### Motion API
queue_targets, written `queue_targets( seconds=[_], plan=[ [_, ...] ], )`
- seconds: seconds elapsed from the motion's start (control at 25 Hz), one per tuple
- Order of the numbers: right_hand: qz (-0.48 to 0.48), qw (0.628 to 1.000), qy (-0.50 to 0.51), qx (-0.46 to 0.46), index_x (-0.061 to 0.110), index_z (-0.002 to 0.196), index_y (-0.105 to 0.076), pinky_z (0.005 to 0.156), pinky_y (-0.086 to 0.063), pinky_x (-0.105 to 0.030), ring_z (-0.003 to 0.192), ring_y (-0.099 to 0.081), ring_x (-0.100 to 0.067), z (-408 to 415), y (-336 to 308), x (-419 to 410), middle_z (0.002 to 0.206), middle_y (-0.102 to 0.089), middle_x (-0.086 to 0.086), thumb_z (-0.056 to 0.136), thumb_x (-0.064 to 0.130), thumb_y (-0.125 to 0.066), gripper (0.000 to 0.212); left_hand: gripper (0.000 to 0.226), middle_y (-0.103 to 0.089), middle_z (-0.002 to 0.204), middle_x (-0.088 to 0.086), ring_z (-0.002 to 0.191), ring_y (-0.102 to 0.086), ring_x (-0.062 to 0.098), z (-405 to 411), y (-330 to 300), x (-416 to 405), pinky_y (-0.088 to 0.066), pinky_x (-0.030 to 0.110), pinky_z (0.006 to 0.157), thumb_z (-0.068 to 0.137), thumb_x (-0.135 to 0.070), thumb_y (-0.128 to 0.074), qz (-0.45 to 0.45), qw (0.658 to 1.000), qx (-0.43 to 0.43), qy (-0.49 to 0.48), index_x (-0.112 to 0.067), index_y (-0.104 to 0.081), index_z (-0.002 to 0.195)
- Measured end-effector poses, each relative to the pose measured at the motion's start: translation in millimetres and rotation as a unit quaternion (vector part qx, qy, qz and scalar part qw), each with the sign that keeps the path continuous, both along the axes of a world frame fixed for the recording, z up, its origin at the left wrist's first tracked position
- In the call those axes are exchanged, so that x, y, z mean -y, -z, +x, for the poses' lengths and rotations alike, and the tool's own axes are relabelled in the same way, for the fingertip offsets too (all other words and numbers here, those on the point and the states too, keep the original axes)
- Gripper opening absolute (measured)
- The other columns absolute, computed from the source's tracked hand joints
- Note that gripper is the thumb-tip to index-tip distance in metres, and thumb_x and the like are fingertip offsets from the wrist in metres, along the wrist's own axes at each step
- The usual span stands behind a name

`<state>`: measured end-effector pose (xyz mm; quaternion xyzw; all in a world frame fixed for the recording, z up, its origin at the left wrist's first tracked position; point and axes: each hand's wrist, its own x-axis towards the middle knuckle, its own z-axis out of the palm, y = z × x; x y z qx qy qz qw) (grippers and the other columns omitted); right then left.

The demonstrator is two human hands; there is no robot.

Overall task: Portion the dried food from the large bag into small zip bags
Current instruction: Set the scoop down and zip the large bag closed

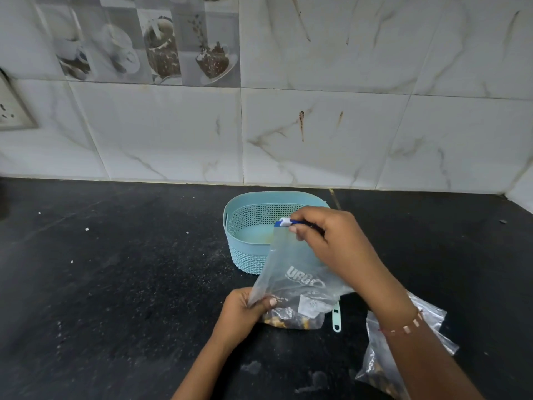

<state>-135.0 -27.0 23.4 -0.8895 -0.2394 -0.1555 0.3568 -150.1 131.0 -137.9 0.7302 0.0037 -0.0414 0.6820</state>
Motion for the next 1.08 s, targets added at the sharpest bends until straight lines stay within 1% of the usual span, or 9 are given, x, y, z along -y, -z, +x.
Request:
queue_targets(
  seconds=[0.12, 0.2, 0.28, 0.36, 0.48, 0.6, 0.72, 0.88, 1.08],
  plan=[
    [0.104, 0.990, -0.024, -0.088, 0.030, 0.090, -0.067, 0.080, -0.050, -0.024, 0.082, -0.063, -0.012, 4.0, -2.3, 20.6, 0.087, -0.070, -0.001, 0.063, 0.034, -0.080, 0.030, 0.020, -0.072, 0.062, 0.004, 0.059, -0.062, 0.013, -1.3, -0.5, -1.9, -0.047, 0.021, 0.059, 0.085, -0.009, -0.064, -0.013, 1.000, -0.005, -0.015, -0.009, -0.074, 0.068],
    [0.045, 0.988, -0.025, -0.146, 0.040, 0.110, -0.058, 0.096, -0.043, -0.023, 0.104, -0.058, -0.003, 5.5, -4.6, 45.1, 0.111, -0.063, 0.007, 0.047, 0.049, -0.084, 0.068, 0.019, -0.073, 0.076, 0.019, 0.068, -0.063, 0.027, 1.3, 1.6, -5.2, -0.048, 0.033, 0.068, 0.086, -0.013, -0.063, -0.028, 0.999, -0.010, -0.020, -0.002, -0.073, 0.074],
    [-0.104, 0.969, 0.004, -0.224, 0.035, 0.129, -0.044, 0.101, -0.039, -0.026, 0.114, -0.049, -0.004, 5.9, 2.1, 63.4, 0.124, -0.050, 0.012, 0.051, 0.041, -0.086, 0.089, 0.020, -0.073, 0.082, 0.023, 0.073, -0.065, 0.032, 4.1, 3.7, -6.8, -0.050, 0.039, 0.074, 0.086, -0.014, -0.063, -0.034, 0.999, -0.015, -0.017, 0.002, -0.073, 0.080],
    [-0.184, 0.949, 0.044, -0.254, 0.026, 0.122, -0.052, 0.087, -0.045, -0.026, 0.103, -0.056, -0.011, 7.4, 14.6, 70.3, 0.112, -0.056, 0.007, 0.065, 0.027, -0.081, 0.064, 0.018, -0.073, 0.084, 0.022, 0.075, -0.066, 0.032, 5.4, 3.7, -7.1, -0.051, 0.039, 0.076, 0.085, -0.013, -0.063, -0.027, 0.999, -0.018, -0.010, 0.001, -0.073, 0.082],
    [-0.105, 0.972, 0.102, -0.186, 0.012, 0.082, -0.064, 0.056, -0.042, -0.021, 0.059, -0.057, -0.007, 13.0, 16.7, 73.8, 0.070, -0.061, -0.006, 0.081, 0.014, -0.066, 0.003, 0.015, -0.073, 0.078, 0.020, 0.067, -0.063, 0.025, 5.3, 2.0, -5.7, -0.048, 0.029, 0.066, 0.084, -0.011, -0.064, -0.009, 1.000, -0.014, -0.005, -0.003, -0.074, 0.077],
    [-0.014, 0.985, 0.133, -0.107, 0.018, 0.067, -0.064, 0.046, -0.035, -0.013, 0.041, -0.047, 0.001, 15.1, 1.4, 78.1, 0.047, -0.050, 0.007, 0.078, 0.008, -0.069, 0.016, 0.017, -0.070, 0.071, 0.015, 0.064, -0.058, 0.023, 5.6, 3.5, -6.4, -0.044, 0.026, 0.058, 0.082, -0.012, -0.066, -0.004, 1.000, -0.019, 0.000, 0.003, -0.070, 0.075],
    [-0.023, 0.984, 0.121, -0.125, 0.018, 0.066, -0.065, 0.044, -0.034, -0.011, 0.039, -0.047, 0.002, 14.1, -4.3, 74.2, 0.049, -0.053, 0.008, 0.077, 0.011, -0.071, 0.014, 0.019, -0.070, 0.075, 0.015, 0.067, -0.060, 0.022, 4.9, -3.0, -8.4, -0.046, 0.027, 0.060, 0.079, -0.012, -0.072, -0.002, 1.000, -0.002, 0.025, 0.006, -0.068, 0.081],
    [-0.027, 0.979, 0.123, -0.163, 0.021, 0.065, -0.063, 0.044, -0.036, -0.010, 0.036, -0.047, 0.001, 15.7, -1.1, 75.8, 0.052, -0.056, 0.007, 0.079, 0.013, -0.070, 0.017, 0.039, -0.075, 0.091, -0.007, 0.083, -0.070, 0.008, -3.2, -38.5, -6.5, -0.053, 0.016, 0.071, 0.067, -0.024, -0.080, -0.047, 0.993, 0.107, 0.002, -0.011, -0.065, 0.100],
    [-0.077, 0.976, 0.113, -0.167, 0.022, 0.075, -0.065, 0.053, -0.035, -0.018, 0.054, -0.048, -0.005, 12.3, -9.5, 68.6, 0.063, -0.057, 0.009, 0.074, 0.023, -0.074, 0.009, 0.008, -0.074, 0.079, -0.011, 0.073, -0.066, 0.001, -6.5, -88.7, 2.4, -0.051, 0.012, 0.068, 0.077, -0.019, -0.065, -0.035, 0.967, 0.230, -0.106, -0.018, -0.068, 0.084]
  ],
)
